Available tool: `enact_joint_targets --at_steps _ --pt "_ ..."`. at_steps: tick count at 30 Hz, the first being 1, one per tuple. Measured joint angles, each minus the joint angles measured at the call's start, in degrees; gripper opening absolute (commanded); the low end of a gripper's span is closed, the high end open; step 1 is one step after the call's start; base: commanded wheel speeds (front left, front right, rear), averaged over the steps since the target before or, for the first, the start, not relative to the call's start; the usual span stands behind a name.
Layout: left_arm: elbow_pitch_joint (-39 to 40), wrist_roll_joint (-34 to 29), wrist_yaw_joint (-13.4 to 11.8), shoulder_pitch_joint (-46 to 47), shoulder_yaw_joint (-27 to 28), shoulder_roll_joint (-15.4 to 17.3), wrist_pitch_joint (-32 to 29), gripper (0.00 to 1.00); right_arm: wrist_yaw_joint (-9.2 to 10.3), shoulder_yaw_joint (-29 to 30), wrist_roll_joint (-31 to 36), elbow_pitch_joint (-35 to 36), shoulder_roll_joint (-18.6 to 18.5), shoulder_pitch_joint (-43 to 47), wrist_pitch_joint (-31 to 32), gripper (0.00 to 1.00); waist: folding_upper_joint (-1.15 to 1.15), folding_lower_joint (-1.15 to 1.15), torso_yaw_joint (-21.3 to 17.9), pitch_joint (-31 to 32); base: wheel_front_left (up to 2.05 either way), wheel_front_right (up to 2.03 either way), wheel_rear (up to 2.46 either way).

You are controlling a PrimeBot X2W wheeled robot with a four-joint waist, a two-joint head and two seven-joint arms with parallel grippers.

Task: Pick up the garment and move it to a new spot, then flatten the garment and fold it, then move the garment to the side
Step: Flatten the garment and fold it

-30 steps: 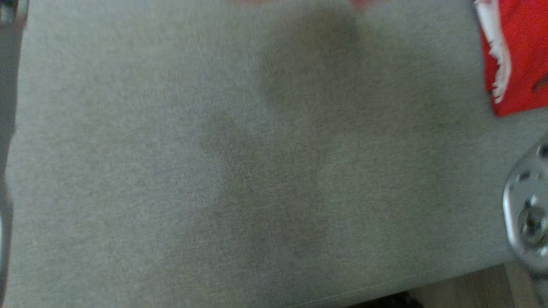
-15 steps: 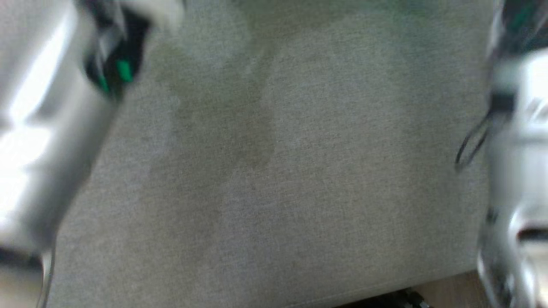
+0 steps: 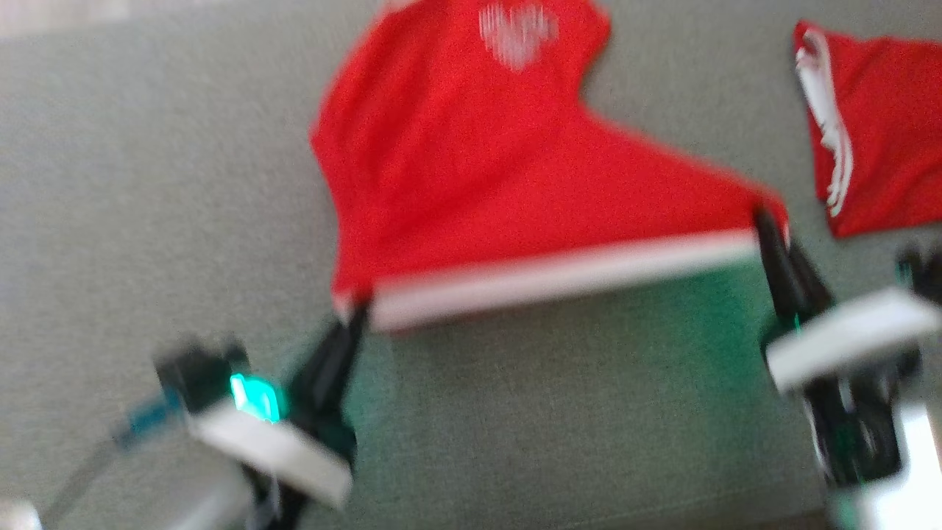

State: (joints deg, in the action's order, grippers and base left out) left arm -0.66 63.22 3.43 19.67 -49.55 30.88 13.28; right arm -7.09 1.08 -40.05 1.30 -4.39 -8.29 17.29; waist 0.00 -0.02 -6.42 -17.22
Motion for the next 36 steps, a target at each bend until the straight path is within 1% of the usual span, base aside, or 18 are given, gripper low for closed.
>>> enact_joint_targets --at_steps 4,6,7,9,11,13,16,20,23,25,27,28,31,33,36 --pt "4.55 -0.01 -3.18 -10.81 -0.57 0.08 0.49 0.0 -0.01 3.02 0.31 8.31 0.47 14.18 3.03 0.0 0.0 0.0 0.69 4.67 0.0 0.0 0.0" --pt "7.0 0.0 -4.02 -14.61 -0.3 0.05 0.52 0.0 0.0 4.47 0.3 12.58 1.21 20.65 4.35 0.0 0.0 0.0 1.12 6.5 0.0 0.0 0.0" --pt "8.25 0.0 -4.04 -16.19 -0.07 0.02 0.71 0.0 0.0 5.01 0.29 14.55 1.53 23.16 5.01 0.0 0.0 0.0 1.39 7.2 0.0 0.0 0.0" --pt "9.95 0.0 -4.12 -18.2 0.76 0.01 0.92 0.0 -0.01 6.2 -0.35 17.33 2.02 25.57 5.82 0.0 0.0 0.0 2.03 7.91 0.0 0.0 0.0" --pt "11.11 0.01 -4.12 -18.63 2.07 -0.1 0.92 0.0 -0.01 6.91 -0.76 18.64 2.08 24.84 7.05 0.0 0.0 0.0 2.59 8.01 0.0 0.0 0.0" --pt "12.01 0.73 -3.89 -18.45 3.24 -0.36 0.93 0.0 -0.01 6.86 -0.69 18.87 2.09 22.15 8.38 0.0 0.0 0.01 2.87 7.54 0.0 0.0 0.0" --pt "13.34 5.56 -2.33 -17.54 4.87 -2.1 0.56 0.0 -0.01 6.75 -0.36 17.53 2.09 15.59 10.53 0.0 0.0 0.01 3.14 6.18 0.0 0.0 0.0" --pt "13.63 9.54 -1.9 -12.39 6.68 -2.87 -2.78 0.0 -0.01 6.66 0.53 12.45 2.07 4.85 13.56 0.0 0.0 0.03 3.77 3.2 0.0 0.0 0.0" --pt "13.68 12.41 -2.03 -7.02 7.92 -4.15 -5.71 0.0 0.0 6.69 1.37 7.64 2.0 -2.87 16.08 0.0 0.0 0.04 4.63 0.56 0.0 0.0 0.0" --pt "12.9 14.51 -3.16 -3.66 8.99 -5.66 -7.61 0.0 0.0 6.82 1.48 3.93 1.96 -7.84 18.07 0.0 0.0 0.04 5.43 -1.26 0.0 0.0 0.0" --pt "11.13 16.04 -4.57 -0.49 9.18 -6.65 -9.72 0.0 -0.01 6.54 3.41 1.01 1.76 -12.46 19.45 0.0 0.0 0.04 6.31 -3.02 0.0 0.0 0.0" --pt "9.99 16.14 -5.44 1.07 9.22 -7.13 -10.56 0.0 0.0 6.56 3.38 -0.62 1.76 -14.74 20.34 0.0 0.0 0.04 6.76 -3.84 0.0 0.0 0.0" --pt "6.5 16.35 -7.03 5.5 9.28 -8.5 -12.28 0.0 0.0 6.62 4.61 -5.78 1.75 -21.26 21.57 0.0 0.0 0.04 8.03 -6.35 0.0 0.0 0.0" --pt "4.26 16.04 -7.49 8.07 9.67 -9.68 -12.27 0.0 0.0 7.02 5.53 -9.15 1.71 -24.99 21.57 0.0 0.0 0.05 8.87 -7.77 0.0 0.0 0.0" --pt "2.26 16.04 -7.54 10.32 10.25 -11.22 -12.25 0.0 0.0 6.88 6.94 -13.39 1.6 -29.38 21.61 0.0 0.0 0.04 9.98 -9.4 0.0 0.0 0.0"
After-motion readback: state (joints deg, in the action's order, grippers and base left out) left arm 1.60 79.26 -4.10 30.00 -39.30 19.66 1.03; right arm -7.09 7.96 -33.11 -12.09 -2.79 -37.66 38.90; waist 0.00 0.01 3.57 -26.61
